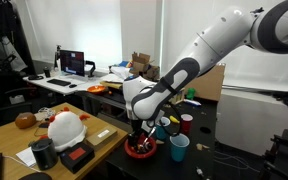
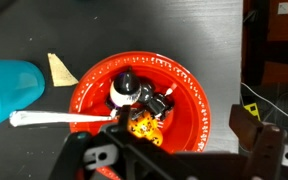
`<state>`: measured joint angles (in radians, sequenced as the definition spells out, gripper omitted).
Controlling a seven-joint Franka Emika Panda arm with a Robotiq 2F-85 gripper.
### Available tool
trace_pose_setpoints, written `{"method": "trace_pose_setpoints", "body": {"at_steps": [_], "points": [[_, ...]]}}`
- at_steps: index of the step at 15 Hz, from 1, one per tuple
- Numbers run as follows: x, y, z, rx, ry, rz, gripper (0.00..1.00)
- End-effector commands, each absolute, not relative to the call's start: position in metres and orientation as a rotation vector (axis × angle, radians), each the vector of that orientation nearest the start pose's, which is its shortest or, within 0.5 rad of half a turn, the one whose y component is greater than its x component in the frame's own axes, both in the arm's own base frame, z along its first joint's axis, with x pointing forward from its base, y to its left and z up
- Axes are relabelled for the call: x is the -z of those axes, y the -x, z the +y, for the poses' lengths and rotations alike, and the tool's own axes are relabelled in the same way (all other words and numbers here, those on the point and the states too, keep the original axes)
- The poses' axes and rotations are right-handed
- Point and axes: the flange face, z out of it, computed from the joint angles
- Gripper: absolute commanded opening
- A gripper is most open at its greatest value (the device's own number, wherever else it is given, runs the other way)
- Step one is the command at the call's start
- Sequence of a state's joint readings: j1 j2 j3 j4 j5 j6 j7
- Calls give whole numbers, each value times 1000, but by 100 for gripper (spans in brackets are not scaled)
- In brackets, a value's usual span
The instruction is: Pour the things in the blue cup into the red cup
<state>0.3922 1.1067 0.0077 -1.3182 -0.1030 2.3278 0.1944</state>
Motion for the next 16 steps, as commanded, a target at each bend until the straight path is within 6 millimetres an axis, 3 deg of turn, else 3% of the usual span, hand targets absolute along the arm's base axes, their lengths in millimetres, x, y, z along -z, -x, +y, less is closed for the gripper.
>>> {"method": "trace_pose_setpoints", "body": {"at_steps": [1,8,16], "points": [[-36,-666,276,-154,3271,-347,100],[-24,-685,252,-164,3377,-96,100],[4,-675,249,-340,3384,88,100]]}}
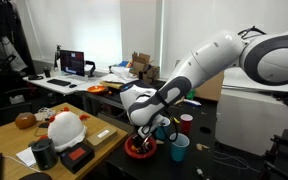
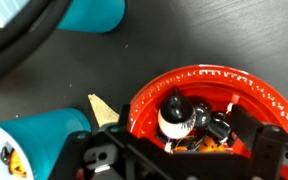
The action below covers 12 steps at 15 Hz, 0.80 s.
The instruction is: Pour the things in the blue cup into the red cup
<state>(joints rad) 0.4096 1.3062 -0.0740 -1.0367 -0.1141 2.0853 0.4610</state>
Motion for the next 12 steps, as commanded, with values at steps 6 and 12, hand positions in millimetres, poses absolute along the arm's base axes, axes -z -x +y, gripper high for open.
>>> {"method": "trace_pose_setpoints", "body": {"at_steps": [6,12], "points": [[15,-673,255,-363,3371,110,43],[5,-676,256,-337,3367,128,1]]}}
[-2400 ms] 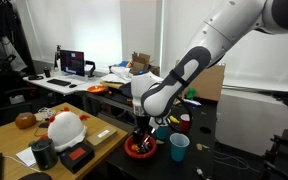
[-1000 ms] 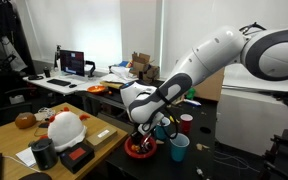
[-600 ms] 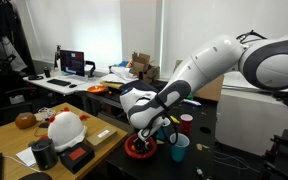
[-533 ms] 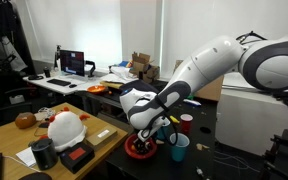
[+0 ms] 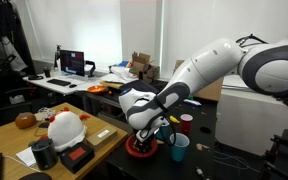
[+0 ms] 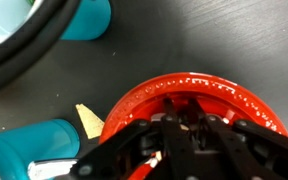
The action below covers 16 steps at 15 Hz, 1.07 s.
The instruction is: Pour the things in the blue cup into the red cup
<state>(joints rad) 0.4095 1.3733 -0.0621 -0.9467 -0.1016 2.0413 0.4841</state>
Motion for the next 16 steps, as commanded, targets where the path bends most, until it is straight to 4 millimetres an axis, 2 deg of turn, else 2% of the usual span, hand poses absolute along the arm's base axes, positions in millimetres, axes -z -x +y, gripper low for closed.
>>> {"method": "trace_pose_setpoints", "body": {"at_steps": [1,8,16], "points": [[3,-677,257,-333,3366,133,0],[-3,-680,259,-300,3371,160,0],[-9,-691,264,-182,3377,176,0]]}}
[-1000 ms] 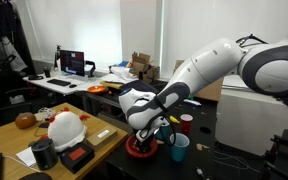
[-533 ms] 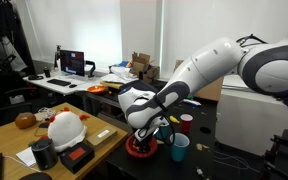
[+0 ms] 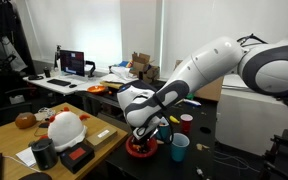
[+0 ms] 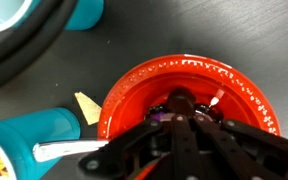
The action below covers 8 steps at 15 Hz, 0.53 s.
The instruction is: Pour the things in the blue cup into the red cup
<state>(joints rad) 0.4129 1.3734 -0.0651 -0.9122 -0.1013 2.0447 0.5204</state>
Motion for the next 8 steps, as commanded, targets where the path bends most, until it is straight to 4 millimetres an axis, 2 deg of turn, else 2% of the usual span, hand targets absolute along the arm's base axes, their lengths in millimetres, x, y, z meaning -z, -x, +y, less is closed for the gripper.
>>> {"method": "trace_pose_setpoints", "body": {"at_steps": [1,2,3,5,8], "points": [[-11,-693,265,-154,3379,191,0],[-13,-696,265,-107,3394,211,6],[-15,-699,266,-73,3399,225,28],[-20,-703,268,2,3425,226,32],[-27,-708,270,90,3446,213,54]]}}
